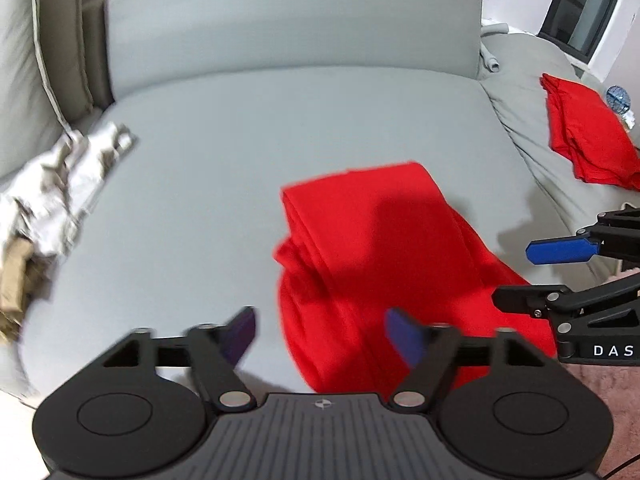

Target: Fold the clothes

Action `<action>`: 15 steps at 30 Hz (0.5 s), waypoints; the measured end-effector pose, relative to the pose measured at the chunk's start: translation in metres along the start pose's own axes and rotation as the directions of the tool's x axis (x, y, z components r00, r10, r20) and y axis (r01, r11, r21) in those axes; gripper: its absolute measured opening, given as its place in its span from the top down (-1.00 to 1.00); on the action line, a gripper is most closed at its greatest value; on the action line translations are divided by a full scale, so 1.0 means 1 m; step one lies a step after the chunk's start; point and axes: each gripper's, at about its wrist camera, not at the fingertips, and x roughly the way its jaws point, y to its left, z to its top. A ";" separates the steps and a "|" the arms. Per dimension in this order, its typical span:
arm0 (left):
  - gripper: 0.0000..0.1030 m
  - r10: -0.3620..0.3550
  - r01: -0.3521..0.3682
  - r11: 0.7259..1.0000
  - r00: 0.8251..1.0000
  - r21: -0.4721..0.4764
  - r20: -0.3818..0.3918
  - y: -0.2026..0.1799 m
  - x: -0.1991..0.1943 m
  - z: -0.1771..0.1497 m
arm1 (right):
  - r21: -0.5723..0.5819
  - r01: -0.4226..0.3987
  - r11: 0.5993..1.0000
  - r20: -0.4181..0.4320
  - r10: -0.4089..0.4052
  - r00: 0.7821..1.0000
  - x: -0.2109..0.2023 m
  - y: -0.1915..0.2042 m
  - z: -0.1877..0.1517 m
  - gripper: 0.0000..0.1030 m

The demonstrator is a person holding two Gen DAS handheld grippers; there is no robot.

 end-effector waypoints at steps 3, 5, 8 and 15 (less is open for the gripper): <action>-0.55 0.031 -0.031 0.996 1.000 0.086 0.005 0.011 -0.021 0.011 | -0.008 0.010 1.000 0.002 -0.010 1.000 0.003 0.001 0.008 -0.25; -0.56 0.040 -0.040 0.990 0.999 0.133 0.005 0.017 -0.036 0.014 | -0.013 0.017 1.000 0.004 -0.017 1.000 0.005 0.002 0.014 -0.25; -0.63 0.056 -0.053 0.979 0.998 0.199 -0.006 0.023 -0.055 0.011 | -0.012 0.008 1.000 0.002 -0.008 1.000 0.013 0.003 0.018 -0.25; -0.66 -0.062 0.071 0.985 0.996 0.154 -0.063 -0.004 -0.014 -0.010 | 0.042 0.027 0.999 0.010 -0.027 1.000 0.018 0.004 -0.001 -0.25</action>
